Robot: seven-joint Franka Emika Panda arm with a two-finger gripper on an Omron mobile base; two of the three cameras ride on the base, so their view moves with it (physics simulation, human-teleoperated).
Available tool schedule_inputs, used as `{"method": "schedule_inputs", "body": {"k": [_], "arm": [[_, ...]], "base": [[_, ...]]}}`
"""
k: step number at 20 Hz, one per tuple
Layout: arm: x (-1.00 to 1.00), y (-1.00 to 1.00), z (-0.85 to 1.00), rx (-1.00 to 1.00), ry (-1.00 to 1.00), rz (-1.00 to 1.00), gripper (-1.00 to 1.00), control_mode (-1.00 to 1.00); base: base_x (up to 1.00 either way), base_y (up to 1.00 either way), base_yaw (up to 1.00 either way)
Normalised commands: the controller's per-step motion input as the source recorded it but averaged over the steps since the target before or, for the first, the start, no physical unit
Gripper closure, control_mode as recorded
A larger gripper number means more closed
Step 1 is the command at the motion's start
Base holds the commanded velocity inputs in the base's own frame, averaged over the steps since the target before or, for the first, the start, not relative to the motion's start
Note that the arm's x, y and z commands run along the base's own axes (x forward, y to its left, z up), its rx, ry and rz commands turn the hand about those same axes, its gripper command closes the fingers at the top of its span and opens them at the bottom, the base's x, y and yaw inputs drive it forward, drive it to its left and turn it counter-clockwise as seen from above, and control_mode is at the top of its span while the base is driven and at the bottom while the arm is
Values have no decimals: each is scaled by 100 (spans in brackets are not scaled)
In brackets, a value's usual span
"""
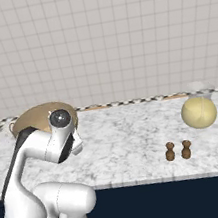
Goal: Open the cabinet, pick up the bread from the cabinet and place it in the basket. Then move the basket to the dining counter.
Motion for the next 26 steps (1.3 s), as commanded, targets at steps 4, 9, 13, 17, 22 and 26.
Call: {"method": "schedule_inputs", "body": {"k": [4, 9, 13, 17, 22, 26], "arm": [[44, 0, -67, -10, 0, 0, 100, -100], [46, -2, -48, -3, 1, 0, 100, -100], [20, -4, -42, 0, 3, 0, 100, -100], [16, 0, -42, 0, 1, 0, 100, -100], [30, 0, -41, 0, 4, 0, 100, -100], [50, 0, -47, 0, 3, 0, 100, -100]], "base": [[0, 0, 0], [0, 0, 0], [0, 0, 0], [0, 0, 0], [0, 0, 0], [0, 0, 0]]}}
